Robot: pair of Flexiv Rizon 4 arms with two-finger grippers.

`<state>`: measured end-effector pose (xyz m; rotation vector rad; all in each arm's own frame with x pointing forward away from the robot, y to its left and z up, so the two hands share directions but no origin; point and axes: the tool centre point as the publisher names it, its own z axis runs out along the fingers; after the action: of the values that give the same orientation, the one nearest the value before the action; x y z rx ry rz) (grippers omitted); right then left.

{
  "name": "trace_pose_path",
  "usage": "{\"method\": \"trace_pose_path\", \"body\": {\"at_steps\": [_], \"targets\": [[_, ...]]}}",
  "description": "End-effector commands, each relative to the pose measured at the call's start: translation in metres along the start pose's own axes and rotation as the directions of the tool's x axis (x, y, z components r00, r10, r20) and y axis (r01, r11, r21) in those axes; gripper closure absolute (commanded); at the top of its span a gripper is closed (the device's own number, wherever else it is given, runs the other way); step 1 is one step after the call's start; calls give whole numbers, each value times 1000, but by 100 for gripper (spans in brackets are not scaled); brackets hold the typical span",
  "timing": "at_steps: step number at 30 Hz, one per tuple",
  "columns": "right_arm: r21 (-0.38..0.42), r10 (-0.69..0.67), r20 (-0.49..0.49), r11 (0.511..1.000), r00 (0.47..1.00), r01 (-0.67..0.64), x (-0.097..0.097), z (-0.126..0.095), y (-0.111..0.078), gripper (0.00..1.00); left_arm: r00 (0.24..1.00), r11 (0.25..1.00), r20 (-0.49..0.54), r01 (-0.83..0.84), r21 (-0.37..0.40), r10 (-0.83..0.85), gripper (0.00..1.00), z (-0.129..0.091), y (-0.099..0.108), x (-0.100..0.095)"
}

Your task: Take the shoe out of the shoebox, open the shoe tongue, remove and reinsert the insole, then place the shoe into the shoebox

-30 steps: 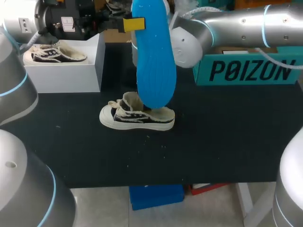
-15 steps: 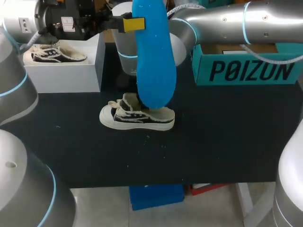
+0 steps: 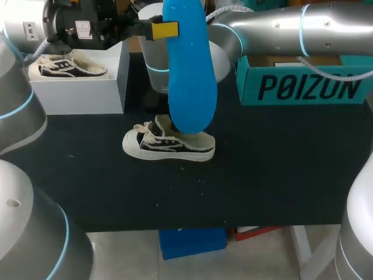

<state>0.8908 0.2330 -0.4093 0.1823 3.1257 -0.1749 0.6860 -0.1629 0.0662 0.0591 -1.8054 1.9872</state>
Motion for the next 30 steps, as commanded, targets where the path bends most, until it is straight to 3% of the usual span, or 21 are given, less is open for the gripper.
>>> {"method": "trace_pose_path", "body": {"at_steps": [1,7,12,18,21,25,27,28,30], "targets": [[1,0,-1,1000,1000,0,1,0,-1,100,1000,1000,1,-1,0,1,100,0,1,0],[1,0,-1,1000,1000,0,1,0,-1,100,1000,1000,1,-1,0,1,100,0,1,0],[-78,123,37,990,992,-120,-6,-54,-19,100,1000,1000,1,-1,0,1,100,0,1,0],[-51,392,104,920,914,-389,-9,-103,-44,100,1000,1000,1,-1,0,1,100,0,1,0],[25,541,169,833,824,-553,-11,-104,-52,100,1000,1000,1,-1,0,1,100,0,1,0],[98,788,173,583,591,-806,-16,-101,-55,100,1000,1000,1,-1,0,1,100,0,1,0],[119,848,173,487,501,-865,-18,-98,-55,100,1000,1000,1,-1,0,1,100,0,1,0],[135,893,181,393,413,-909,-18,-96,-53,100,1000,1000,1,-1,0,1,100,0,1,0],[153,932,175,292,316,-944,-20,-92,-52,100,1000,1000,1,-1,0,1,100,0,1,0]]}}
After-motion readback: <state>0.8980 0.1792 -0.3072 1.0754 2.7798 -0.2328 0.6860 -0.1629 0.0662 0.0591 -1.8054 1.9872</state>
